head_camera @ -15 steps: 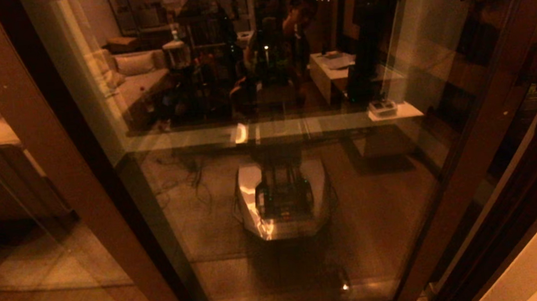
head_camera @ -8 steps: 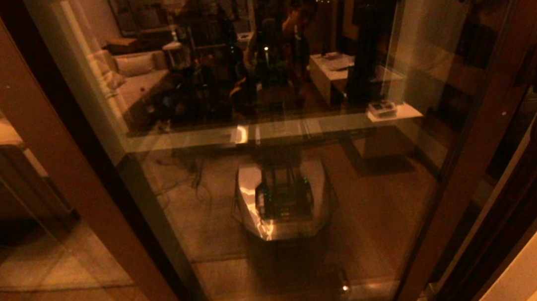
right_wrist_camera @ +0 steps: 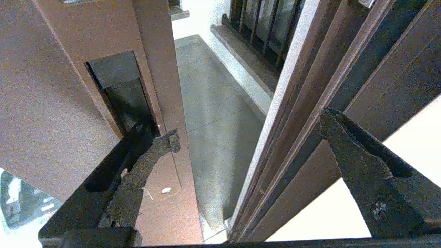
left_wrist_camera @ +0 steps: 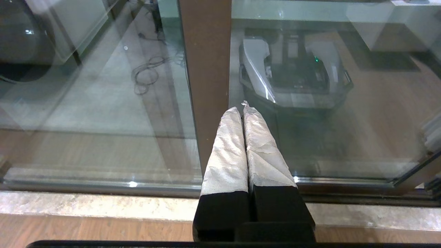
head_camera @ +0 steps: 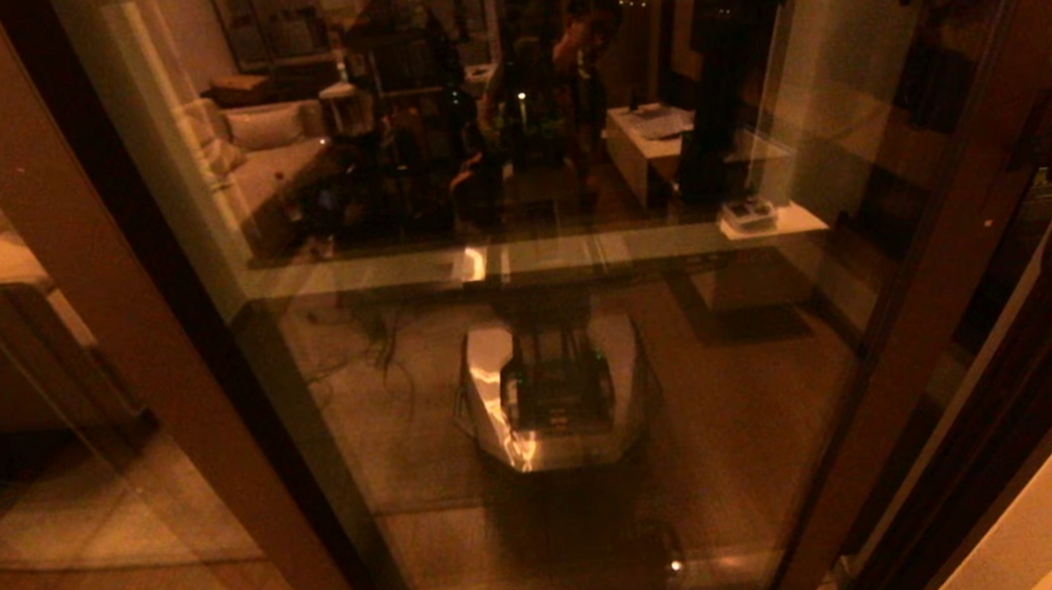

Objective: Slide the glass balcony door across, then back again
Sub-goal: Close the slid door

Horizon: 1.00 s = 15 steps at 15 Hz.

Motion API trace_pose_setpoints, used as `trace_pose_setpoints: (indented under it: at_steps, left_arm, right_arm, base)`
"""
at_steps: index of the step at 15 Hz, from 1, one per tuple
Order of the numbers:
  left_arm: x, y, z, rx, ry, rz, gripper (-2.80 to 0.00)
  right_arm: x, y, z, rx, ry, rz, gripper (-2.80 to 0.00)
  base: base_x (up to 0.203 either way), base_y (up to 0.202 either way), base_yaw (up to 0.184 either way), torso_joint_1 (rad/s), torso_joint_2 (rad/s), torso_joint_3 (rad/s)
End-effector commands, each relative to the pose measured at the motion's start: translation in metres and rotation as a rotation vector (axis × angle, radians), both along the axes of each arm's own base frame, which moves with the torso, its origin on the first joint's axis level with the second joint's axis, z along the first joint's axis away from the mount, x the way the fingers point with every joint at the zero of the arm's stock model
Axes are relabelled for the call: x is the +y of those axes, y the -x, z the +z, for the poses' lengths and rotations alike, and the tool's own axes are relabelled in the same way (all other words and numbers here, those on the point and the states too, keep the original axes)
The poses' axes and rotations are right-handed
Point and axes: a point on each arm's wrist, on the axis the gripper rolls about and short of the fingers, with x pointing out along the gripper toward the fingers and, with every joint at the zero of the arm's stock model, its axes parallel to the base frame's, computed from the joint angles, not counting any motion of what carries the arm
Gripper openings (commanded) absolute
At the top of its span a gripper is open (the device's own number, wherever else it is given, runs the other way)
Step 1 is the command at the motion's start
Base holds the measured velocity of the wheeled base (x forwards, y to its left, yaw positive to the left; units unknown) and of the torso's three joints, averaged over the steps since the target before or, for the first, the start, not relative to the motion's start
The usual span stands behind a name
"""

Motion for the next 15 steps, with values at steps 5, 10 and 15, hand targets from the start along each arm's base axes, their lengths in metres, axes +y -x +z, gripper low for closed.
trace_pose_setpoints:
  at_steps: [5, 10, 15]
  left_arm:
    - [0.0, 0.0, 0.0, 0.001, 0.0, 0.001, -2.8]
    - [0.0, 0.0, 0.0, 0.001, -0.001, 0.001, -2.8]
    - [0.0, 0.0, 0.0, 0.001, 0.0, 0.001, -2.8]
  right_arm:
    - [-0.003, 0.0, -0.001, 0.001, 0.004, -0.029, 0.0]
    - [-0.012, 0.001, -0.001, -0.002, 0.007, -0.06, 0.0]
    - [-0.022, 0.002, 0.002, -0.009, 0.015, -0.088, 0.0]
  base:
    - [0.0, 0.0, 0.0, 0.0, 0.0, 0.0]
    - [0.0, 0.0, 0.0, 0.0, 0.0, 0.0]
    - [0.0, 0.0, 0.0, 0.0, 0.0, 0.0]
